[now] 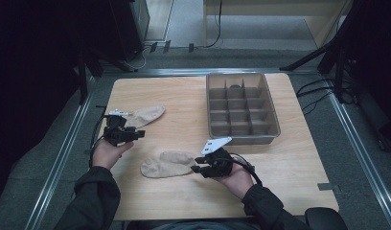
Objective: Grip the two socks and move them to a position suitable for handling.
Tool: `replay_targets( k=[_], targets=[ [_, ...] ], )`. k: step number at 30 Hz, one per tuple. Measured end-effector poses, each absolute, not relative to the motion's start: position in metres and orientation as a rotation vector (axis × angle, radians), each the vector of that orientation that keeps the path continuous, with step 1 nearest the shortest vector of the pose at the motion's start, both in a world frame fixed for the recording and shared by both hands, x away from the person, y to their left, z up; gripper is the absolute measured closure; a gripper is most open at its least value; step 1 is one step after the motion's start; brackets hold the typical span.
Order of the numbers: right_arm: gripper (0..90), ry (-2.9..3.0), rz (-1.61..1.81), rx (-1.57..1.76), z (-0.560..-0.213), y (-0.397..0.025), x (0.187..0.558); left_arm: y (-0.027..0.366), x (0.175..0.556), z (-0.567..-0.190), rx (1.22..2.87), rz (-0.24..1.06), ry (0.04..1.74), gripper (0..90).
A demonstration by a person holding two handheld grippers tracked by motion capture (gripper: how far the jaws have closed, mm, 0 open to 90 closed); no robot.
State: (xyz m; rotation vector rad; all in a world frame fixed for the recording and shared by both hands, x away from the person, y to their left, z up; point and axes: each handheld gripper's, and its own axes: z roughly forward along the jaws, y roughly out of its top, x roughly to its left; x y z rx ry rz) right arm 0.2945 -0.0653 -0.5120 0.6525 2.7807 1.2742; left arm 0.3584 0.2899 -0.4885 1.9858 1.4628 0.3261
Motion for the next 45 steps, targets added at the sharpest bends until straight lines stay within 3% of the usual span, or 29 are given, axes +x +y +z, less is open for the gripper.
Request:
replay_targets(
  k=[6,12,22,33,42,44,45],
  targets=[
    [61.1,2.783,1.254,0.659,-0.512,-0.067,0.297,0.296,0.382,-0.484,1.966,0.358,1.507,49.7],
    [61.1,2.796,1.270,0.665,-0.517,-0.068,0.296,0.301,0.401,-0.488,1.923,0.373,1.586,42.6],
    [61.1,2.807,1.264,0.651,-0.522,-0.064,0.294,0.300,0.421,-0.510,1.860,0.404,1.650,40.9],
    [61.0,2.804,1.259,0.659,-0.523,-0.064,0.295,0.294,0.430,-0.530,1.926,0.463,1.696,39.5],
    [60.8,2.794,1.255,0.654,-0.523,-0.065,0.295,0.292,0.427,-0.533,1.968,0.546,1.667,54.4],
    [60.8,2.794,1.252,0.654,-0.523,-0.065,0.295,0.294,0.425,-0.534,1.967,0.556,1.651,60.0],
    [60.8,2.797,1.250,0.655,-0.523,-0.065,0.294,0.295,0.424,-0.533,1.969,0.551,1.654,68.0]
  ],
)
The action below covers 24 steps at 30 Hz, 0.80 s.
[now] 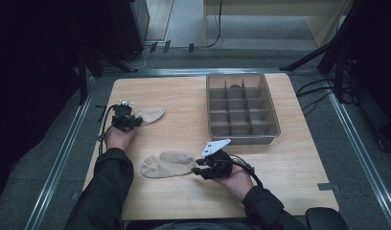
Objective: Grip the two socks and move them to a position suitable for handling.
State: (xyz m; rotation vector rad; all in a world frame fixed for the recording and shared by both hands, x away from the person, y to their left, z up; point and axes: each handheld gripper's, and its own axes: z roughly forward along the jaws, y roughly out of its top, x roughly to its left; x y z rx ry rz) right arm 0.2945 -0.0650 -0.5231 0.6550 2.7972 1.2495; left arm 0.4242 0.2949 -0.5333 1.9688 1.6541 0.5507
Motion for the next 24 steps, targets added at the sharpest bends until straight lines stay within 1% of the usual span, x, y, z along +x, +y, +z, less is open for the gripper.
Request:
replay_targets(
  k=[1,4,7,10,12,15,16,24],
  targets=[
    [60.8,2.797,1.250,0.655,-0.523,-0.065,0.294,0.295,0.424,-0.533,1.972,0.551,1.655,68.0],
    [60.8,2.802,1.246,0.653,-0.524,-0.064,0.294,0.296,0.424,-0.532,1.991,0.531,1.650,80.0],
    [60.8,2.804,1.246,0.656,-0.524,-0.064,0.294,0.297,0.426,-0.530,1.991,0.494,1.669,83.0],
    [60.9,2.800,1.252,0.652,-0.523,-0.064,0.295,0.301,0.426,-0.524,1.921,0.426,1.685,84.0],
    [60.9,2.801,1.252,0.656,-0.523,-0.064,0.295,0.301,0.424,-0.516,1.895,0.426,1.669,84.2],
    [60.9,2.801,1.249,0.654,-0.522,-0.064,0.295,0.298,0.423,-0.503,1.931,0.388,1.639,84.3],
    [60.9,2.797,1.251,0.649,-0.522,-0.064,0.295,0.297,0.419,-0.491,1.913,0.368,1.619,84.4],
    [60.9,2.795,1.246,0.641,-0.521,-0.064,0.295,0.282,0.398,-0.461,1.917,0.353,1.540,84.3]
  ],
)
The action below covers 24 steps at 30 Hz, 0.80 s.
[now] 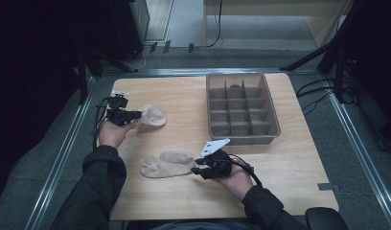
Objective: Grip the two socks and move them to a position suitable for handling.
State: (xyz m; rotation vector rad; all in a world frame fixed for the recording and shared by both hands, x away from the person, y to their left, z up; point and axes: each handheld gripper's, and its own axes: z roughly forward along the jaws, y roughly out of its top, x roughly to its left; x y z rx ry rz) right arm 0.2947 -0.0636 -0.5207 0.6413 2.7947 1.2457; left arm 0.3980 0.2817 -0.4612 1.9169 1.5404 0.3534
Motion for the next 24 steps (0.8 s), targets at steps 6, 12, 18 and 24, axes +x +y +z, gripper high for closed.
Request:
replay_targets(
  k=[6,12,18,24],
  targets=[
    [60.9,2.790,1.246,0.638,-0.520,-0.064,0.295,0.264,0.376,-0.445,1.923,0.338,1.468,84.2],
    [60.9,2.788,1.245,0.636,-0.520,-0.063,0.294,0.245,0.358,-0.432,1.935,0.313,1.389,84.2],
    [61.0,2.783,1.249,0.635,-0.519,-0.063,0.294,0.228,0.344,-0.441,1.968,0.281,1.324,83.9],
    [61.1,2.780,1.257,0.628,-0.518,-0.062,0.294,0.220,0.341,-0.465,2.031,0.231,1.271,83.7]
  ],
)
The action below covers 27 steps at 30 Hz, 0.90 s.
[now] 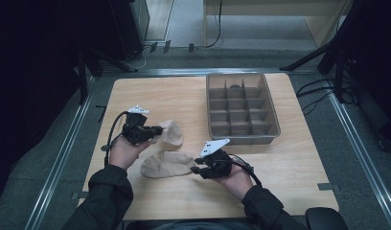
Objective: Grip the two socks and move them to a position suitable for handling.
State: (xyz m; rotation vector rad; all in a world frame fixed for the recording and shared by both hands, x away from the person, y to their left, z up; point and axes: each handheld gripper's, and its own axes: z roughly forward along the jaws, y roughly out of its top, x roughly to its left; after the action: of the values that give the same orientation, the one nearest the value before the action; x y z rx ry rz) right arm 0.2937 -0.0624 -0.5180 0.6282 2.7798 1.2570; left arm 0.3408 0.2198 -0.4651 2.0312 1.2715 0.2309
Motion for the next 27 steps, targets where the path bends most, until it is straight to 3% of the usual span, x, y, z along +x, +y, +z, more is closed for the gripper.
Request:
replay_targets(
  k=[10,21,27],
  targets=[
    [61.2,2.768,1.272,0.630,-0.516,-0.061,0.296,0.226,0.342,-0.490,2.079,0.180,1.261,79.7],
    [61.2,2.751,1.293,0.648,-0.515,-0.060,0.299,0.230,0.337,-0.497,2.090,0.192,1.284,55.7],
    [61.8,2.742,1.307,0.645,-0.512,-0.057,0.301,0.239,0.335,-0.494,2.082,0.219,1.300,50.0]
  ],
)
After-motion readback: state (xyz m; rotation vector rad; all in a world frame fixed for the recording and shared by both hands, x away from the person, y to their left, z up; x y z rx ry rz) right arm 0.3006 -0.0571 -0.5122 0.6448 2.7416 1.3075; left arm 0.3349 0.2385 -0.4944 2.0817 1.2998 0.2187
